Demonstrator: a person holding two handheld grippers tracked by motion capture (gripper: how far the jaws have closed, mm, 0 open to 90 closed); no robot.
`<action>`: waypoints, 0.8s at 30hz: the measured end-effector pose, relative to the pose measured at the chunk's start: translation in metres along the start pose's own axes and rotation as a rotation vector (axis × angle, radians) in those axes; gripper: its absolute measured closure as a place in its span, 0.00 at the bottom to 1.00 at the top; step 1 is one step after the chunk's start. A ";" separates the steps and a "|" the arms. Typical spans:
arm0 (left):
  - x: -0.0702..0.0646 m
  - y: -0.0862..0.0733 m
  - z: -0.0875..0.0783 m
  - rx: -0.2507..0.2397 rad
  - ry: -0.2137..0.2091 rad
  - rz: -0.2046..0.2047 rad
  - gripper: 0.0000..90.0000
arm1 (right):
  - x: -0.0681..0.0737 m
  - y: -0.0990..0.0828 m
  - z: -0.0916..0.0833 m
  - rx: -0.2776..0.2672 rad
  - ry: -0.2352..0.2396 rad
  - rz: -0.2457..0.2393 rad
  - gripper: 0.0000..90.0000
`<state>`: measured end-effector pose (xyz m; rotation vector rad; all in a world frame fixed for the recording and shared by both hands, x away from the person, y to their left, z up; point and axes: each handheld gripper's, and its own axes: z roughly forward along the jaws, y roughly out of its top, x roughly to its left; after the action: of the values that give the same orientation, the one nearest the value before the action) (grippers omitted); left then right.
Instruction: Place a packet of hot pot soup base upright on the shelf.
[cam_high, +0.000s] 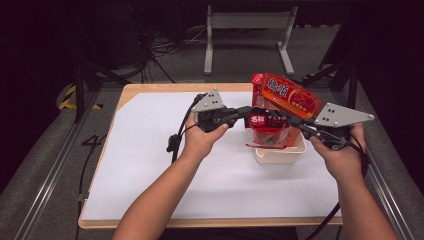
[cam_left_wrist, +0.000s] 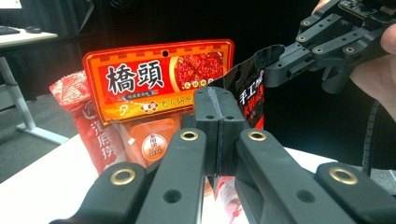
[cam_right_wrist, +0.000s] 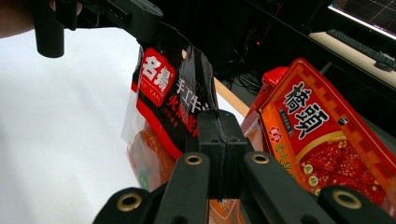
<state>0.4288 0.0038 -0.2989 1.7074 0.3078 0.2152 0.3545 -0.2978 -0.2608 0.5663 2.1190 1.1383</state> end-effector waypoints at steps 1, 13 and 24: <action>0.001 0.000 0.001 0.004 0.002 0.000 1.00 | 0.000 0.000 0.000 0.001 -0.001 0.001 1.00; -0.003 0.000 0.021 0.016 -0.010 -0.006 1.00 | -0.008 -0.012 -0.008 0.016 -0.025 0.024 1.00; -0.004 0.002 0.037 0.031 -0.017 -0.007 1.00 | -0.016 -0.022 -0.012 0.025 -0.060 0.034 1.00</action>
<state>0.4372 -0.0320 -0.3031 1.7381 0.3060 0.1916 0.3560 -0.3263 -0.2690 0.6421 2.0825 1.1013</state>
